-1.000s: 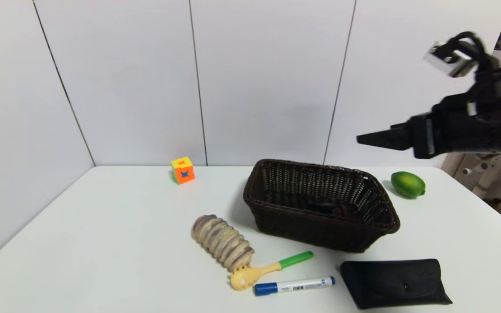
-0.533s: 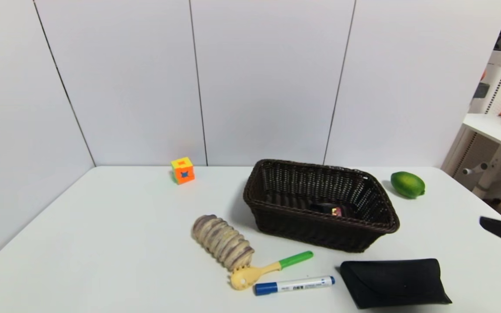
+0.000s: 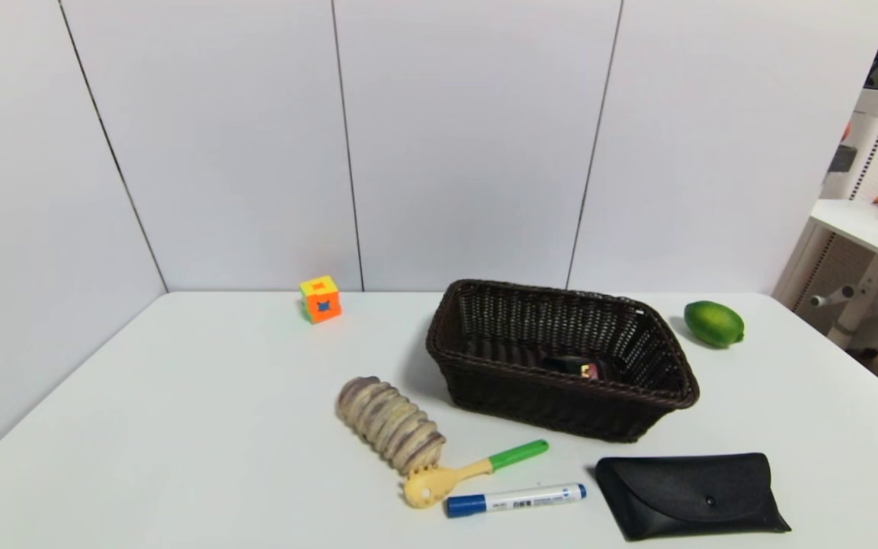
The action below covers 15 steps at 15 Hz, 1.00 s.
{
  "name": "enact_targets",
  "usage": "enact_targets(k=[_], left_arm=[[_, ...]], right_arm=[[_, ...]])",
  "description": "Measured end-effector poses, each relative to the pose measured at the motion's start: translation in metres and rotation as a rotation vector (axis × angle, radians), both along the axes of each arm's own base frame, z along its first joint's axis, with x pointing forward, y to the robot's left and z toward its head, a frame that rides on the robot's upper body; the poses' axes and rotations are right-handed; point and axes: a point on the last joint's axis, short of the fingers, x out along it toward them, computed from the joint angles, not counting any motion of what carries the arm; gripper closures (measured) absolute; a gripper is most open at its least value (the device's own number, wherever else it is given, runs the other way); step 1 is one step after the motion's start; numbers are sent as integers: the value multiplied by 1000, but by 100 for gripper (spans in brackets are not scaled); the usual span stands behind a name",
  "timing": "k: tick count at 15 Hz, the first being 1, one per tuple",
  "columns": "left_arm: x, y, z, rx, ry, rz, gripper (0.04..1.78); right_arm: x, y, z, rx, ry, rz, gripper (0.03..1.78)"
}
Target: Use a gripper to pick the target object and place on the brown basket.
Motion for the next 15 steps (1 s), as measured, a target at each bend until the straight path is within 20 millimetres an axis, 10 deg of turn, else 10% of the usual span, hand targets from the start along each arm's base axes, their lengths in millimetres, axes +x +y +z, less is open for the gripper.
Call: enact_targets(k=[15], left_arm=[[0,0,0,0,0,0,13]], right_arm=[[-28,0,-21,152,-239,-29,12]])
